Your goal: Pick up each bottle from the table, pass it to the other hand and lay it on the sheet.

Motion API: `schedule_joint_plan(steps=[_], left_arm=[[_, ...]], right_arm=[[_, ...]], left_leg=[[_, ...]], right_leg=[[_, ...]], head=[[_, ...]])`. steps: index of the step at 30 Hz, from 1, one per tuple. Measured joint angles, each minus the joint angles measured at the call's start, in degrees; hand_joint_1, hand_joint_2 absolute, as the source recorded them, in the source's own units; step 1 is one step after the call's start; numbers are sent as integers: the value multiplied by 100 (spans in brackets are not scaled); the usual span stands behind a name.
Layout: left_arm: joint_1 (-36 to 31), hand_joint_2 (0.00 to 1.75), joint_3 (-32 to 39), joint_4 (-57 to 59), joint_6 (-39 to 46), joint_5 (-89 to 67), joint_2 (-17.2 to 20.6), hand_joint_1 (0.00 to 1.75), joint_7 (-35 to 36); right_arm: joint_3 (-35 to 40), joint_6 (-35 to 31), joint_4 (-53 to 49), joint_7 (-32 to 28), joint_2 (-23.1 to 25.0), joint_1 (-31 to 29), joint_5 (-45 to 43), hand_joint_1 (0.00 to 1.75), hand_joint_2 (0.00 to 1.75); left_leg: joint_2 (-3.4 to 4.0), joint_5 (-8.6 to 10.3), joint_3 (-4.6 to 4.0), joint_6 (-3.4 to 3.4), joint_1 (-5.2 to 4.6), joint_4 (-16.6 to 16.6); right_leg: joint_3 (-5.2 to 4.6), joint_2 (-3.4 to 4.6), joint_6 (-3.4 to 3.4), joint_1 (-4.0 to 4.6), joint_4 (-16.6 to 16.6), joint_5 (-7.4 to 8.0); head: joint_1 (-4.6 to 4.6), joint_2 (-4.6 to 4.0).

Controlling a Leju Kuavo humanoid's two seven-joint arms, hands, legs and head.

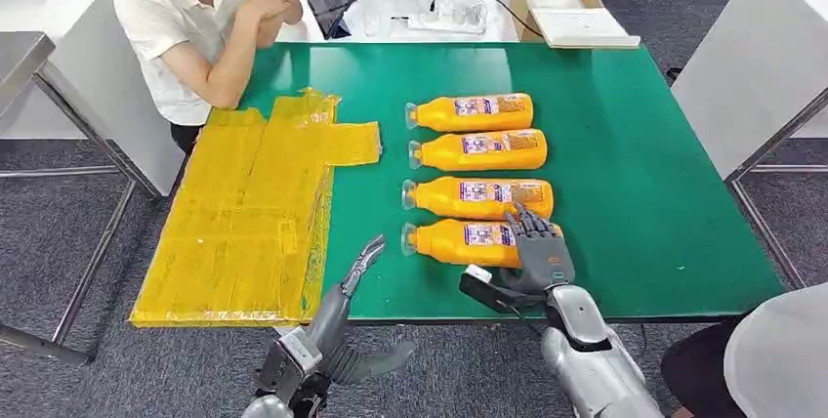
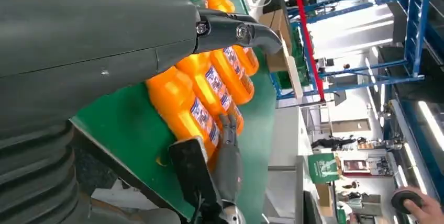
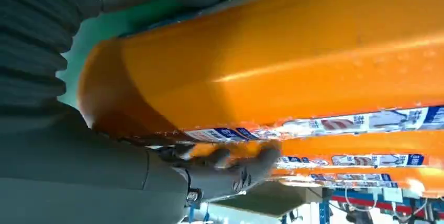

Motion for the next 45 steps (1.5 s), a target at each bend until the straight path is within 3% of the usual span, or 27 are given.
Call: schedule_joint_plan(steps=[18, 20, 23, 25, 31, 42, 44, 45], left_arm=[[-17, 175, 2, 2, -59, 13, 0, 0, 46], [-17, 175, 2, 2, -68, 68, 0, 0, 46], [-12, 175, 2, 2, -103, 214, 2, 0, 42], [-14, 175, 9, 2, -107, 295, 7, 0, 42], [2, 175, 83, 0, 216, 675, -24, 0, 96], [18, 175, 453, -116, 1679, 1513, -356, 0, -53], [18, 175, 511, -188, 1838, 1730, -380, 0, -37], [15, 175, 518, -203, 1849, 1793, -380, 0, -9]], right_arm=[[98, 103, 514, -133, -17, -259, -304, 175, 175], [96, 85, 562, -344, -17, -264, -455, 166, 175], [37, 70, 560, -1225, -15, -232, -1155, 162, 175], [-2, 75, 496, -1609, 15, -147, -1480, 171, 175], [-79, -63, -160, -2424, 194, 388, -2513, 175, 175], [-107, -756, -1624, -2829, 606, 1376, -3377, 175, 175], [-116, -861, -1757, -2883, 666, 1432, -3504, 161, 175], [-116, -885, -1790, -2901, 689, 1447, -3535, 164, 175]], left_leg=[[5, -1, 60, 1, -1, 0], [7, -1, 66, 1, -1, 0], [16, -1, 67, 1, 0, 0], [39, -3, 65, 2, 0, 0], [54, -3, 51, 0, 8, -1], [40, 2, -17, -1, 9, -1], [40, 1, -24, -1, 7, -1], [40, 1, -28, -1, 7, -1]], right_leg=[[54, 1, 0, 1, -4, 0], [55, 1, -1, 1, -4, 1], [57, 7, -9, 2, -4, 6], [53, 33, -16, 2, -4, 12], [40, 43, -18, 17, -3, 13], [-20, 39, -18, 11, 1, 13], [-30, 39, -18, 8, 1, 13], [-33, 39, -18, 7, 1, 13]], head=[[2, -2], [2, 0], [2, -2], [-2, 0], [0, 0], [0, 0], [0, -2], [0, 0]])
